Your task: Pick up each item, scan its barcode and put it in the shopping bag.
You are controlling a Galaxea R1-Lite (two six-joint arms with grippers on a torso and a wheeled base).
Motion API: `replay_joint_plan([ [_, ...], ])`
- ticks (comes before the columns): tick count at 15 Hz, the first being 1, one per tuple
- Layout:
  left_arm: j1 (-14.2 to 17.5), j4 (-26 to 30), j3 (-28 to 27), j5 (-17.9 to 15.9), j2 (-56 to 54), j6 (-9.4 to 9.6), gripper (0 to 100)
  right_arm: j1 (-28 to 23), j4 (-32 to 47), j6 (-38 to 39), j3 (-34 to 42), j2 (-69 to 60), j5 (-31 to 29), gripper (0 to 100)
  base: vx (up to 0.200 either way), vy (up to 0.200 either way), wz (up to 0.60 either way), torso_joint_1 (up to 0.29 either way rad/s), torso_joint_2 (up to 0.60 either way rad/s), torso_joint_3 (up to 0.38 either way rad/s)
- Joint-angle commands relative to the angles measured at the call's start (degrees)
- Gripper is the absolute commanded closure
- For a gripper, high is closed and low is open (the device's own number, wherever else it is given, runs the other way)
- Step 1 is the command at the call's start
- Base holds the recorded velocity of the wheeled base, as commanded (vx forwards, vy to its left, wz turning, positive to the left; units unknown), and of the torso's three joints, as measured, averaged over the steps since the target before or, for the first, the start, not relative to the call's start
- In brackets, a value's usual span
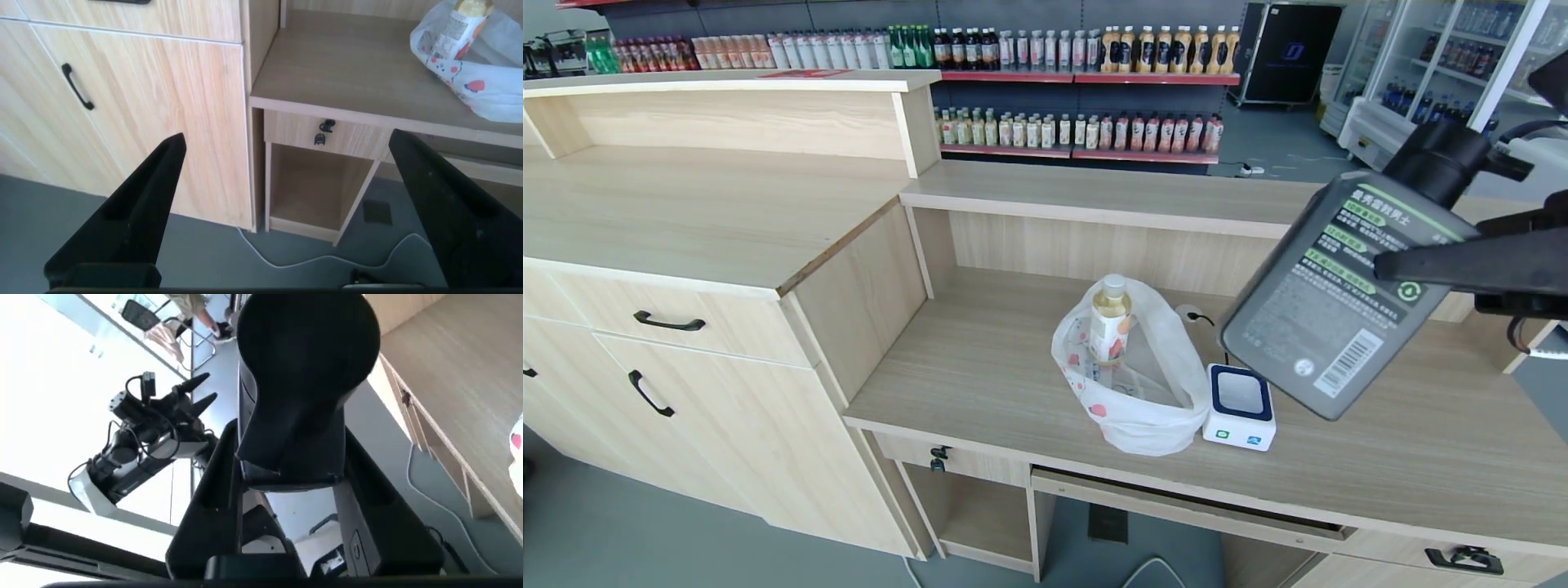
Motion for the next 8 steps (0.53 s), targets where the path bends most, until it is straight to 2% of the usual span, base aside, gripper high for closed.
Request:
replay_joint_plan([
  [1, 0.04, -0.01, 0.0, 0.0, 0.09, 0.0, 0, 3.14, 0.69, 0.04, 0.8, -2.6, -0.13, 100, 0.0, 0.0, 0.0, 0.0, 0.0, 0.0],
  [8, 0.04, -0.01, 0.0, 0.0, 0.09, 0.0, 0, 5.51, 1.13, -0.4, 6.16, -5.68, -0.22, 100, 0.0, 0.0, 0.0, 0.0, 0.0, 0.0],
])
